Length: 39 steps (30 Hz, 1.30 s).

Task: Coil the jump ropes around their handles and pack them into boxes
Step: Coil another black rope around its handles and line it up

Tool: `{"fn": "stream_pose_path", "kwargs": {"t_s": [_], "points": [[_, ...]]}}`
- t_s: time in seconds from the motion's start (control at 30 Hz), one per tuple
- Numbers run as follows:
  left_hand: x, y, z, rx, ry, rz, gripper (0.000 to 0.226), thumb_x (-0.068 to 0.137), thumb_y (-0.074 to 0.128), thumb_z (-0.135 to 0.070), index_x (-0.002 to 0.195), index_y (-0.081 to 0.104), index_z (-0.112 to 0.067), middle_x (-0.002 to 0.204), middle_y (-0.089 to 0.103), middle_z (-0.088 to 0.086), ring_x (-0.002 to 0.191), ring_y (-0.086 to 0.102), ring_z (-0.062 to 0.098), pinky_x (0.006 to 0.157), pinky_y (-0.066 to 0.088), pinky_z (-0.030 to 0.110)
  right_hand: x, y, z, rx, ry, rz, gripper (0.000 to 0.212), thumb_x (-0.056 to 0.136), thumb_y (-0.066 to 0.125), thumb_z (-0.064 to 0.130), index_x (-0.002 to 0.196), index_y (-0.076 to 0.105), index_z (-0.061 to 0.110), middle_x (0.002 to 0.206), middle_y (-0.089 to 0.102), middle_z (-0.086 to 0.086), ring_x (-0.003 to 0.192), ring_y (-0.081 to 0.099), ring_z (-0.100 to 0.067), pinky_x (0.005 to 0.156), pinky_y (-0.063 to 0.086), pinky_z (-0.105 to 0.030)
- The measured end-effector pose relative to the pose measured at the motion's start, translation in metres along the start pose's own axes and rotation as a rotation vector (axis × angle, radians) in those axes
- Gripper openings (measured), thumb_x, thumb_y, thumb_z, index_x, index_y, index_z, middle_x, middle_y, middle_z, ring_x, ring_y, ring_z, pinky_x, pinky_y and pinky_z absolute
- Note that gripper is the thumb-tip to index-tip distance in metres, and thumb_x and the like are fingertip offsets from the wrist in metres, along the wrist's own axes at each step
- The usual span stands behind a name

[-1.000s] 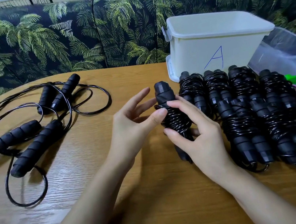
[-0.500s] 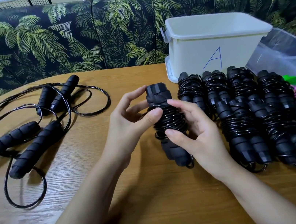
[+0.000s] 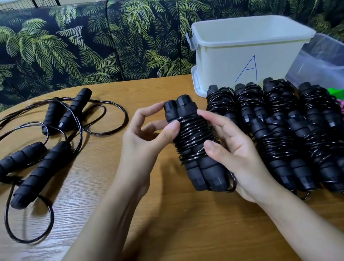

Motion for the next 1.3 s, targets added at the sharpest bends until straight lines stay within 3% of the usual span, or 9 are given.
{"fn": "stream_pose_path", "kwargs": {"t_s": [0.17, 0.33, 0.4, 0.5, 0.6, 0.73, 0.97, 1.17, 1.3], "points": [[-0.002, 0.0, -0.002, 0.051, 0.075, -0.084, 0.05, 0.073, 0.085, -0.023, 0.117, 0.061, -0.022, 0.091, 0.075, 0.003, 0.084, 0.069, 0.016, 0.079, 0.056, 0.029, 0.001, -0.004, -0.003, -0.24, -0.053, -0.015, 0.049, 0.093, 0.062, 0.023, 0.139, 0.05, 0.036, 0.147, 0.048, 0.016, 0.14, 0.041, -0.007, 0.115, 0.035, -0.034], [-0.005, 0.0, -0.001, 0.128, 0.136, -0.17, 0.052, 0.065, 0.088, -0.029, 0.112, 0.064, -0.027, 0.092, 0.074, 0.001, 0.079, 0.066, 0.017, 0.079, 0.055, 0.04, -0.004, 0.005, -0.002, -0.642, -0.185, -0.086, 0.047, 0.101, 0.049, 0.013, 0.145, 0.044, 0.03, 0.154, 0.039, 0.007, 0.141, 0.03, 0.006, 0.111, 0.025, -0.01], [-0.006, 0.0, -0.001, 0.141, 0.15, -0.186, 0.055, 0.063, 0.091, -0.031, 0.111, 0.064, -0.026, 0.089, 0.074, 0.002, 0.077, 0.065, 0.012, 0.073, 0.055, 0.034, -0.007, 0.011, -0.003, -0.804, -0.212, -0.117, 0.05, 0.101, 0.048, 0.028, 0.15, 0.037, 0.034, 0.157, 0.036, 0.006, 0.14, 0.03, 0.008, 0.107, 0.025, -0.006], [-0.006, 0.003, 0.002, 0.146, 0.15, -0.177, 0.053, 0.064, 0.09, -0.026, 0.11, 0.065, -0.021, 0.082, 0.071, -0.005, 0.075, 0.065, 0.006, 0.068, 0.052, 0.023, -0.009, 0.015, -0.008, -1.04, -0.183, -0.18, 0.076, 0.087, 0.052, 0.059, 0.154, 0.023, 0.04, 0.158, 0.034, 0.008, 0.135, 0.048, -0.011, 0.094, 0.05, -0.027], [-0.007, 0.007, 0.005, 0.202, 0.152, -0.153, 0.049, 0.066, 0.088, -0.028, 0.111, 0.069, -0.026, 0.086, 0.071, 0.0, 0.073, 0.064, 0.013, 0.068, 0.054, 0.029, -0.008, 0.017, -0.013, -1.136, -0.09, -0.185, 0.102, 0.073, 0.057, 0.07, 0.156, 0.008, 0.035, 0.158, 0.033, 0.003, 0.125, 0.057, -0.025, 0.081, 0.056, -0.039], [-0.007, 0.011, 0.007, 0.253, 0.142, -0.12, 0.056, 0.067, 0.084, -0.033, 0.12, 0.067, -0.024, 0.096, 0.073, 0.004, 0.077, 0.066, 0.01, 0.068, 0.051, 0.018, -0.008, 0.013, -0.014, -1.179, -0.092, -0.222, 0.099, 0.072, 0.071, 0.06, 0.154, 0.022, 0.034, 0.155, 0.04, -0.004, 0.121, 0.061, -0.03, 0.081, 0.056, -0.039], [-0.006, 0.012, 0.008, 0.318, 0.153, -0.017, 0.075, 0.06, 0.088, -0.036, 0.129, 0.059, -0.036, 0.104, 0.072, -0.007, 0.082, 0.064, 0.005, 0.077, 0.051, 0.018, -0.004, 0.006, -0.007, -1.149, -0.113, -0.231, 0.081, 0.072, 0.082, 0.044, 0.137, 0.034, 0.042, 0.155, 0.041, -0.004, 0.109, 0.066, -0.035, 0.075, 0.057, -0.044], [-0.008, 0.017, 0.006, 0.432, 0.211, 0.066, 0.083, 0.062, 0.079, -0.053, 0.137, 0.053, -0.031, 0.118, 0.069, -0.012, 0.108, 0.063, 0.005, 0.093, 0.046, 0.017, -0.001, 0.002, -0.006, -1.238, -0.166, -0.299, 0.079, 0.071, 0.083, 0.036, 0.139, 0.041, 0.034, 0.149, 0.048, -0.007, 0.093, 0.07, -0.034, 0.065, 0.056, -0.039], [-0.016, 0.021, 0.0, 0.706, 0.442, -0.027, 0.07, 0.067, 0.075, -0.062, 0.124, 0.063, -0.022, 0.116, 0.066, -0.012, 0.105, 0.062, 0.008, 0.095, 0.048, 0.048, 0.002, -0.004, -0.006, -1.312, -0.175, -0.316, 0.072, 0.071, 0.073, 0.034, 0.139, 0.049, 0.026, 0.145, 0.051, -0.011, 0.09, 0.07, -0.037, 0.059, 0.055, -0.039]]}}
Point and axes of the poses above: each hand's wrist, its own x-axis towards the middle knuckle, its own y-axis out of the palm, z = x × y, the point moved 4 cm from there along x, towards the middle knuckle
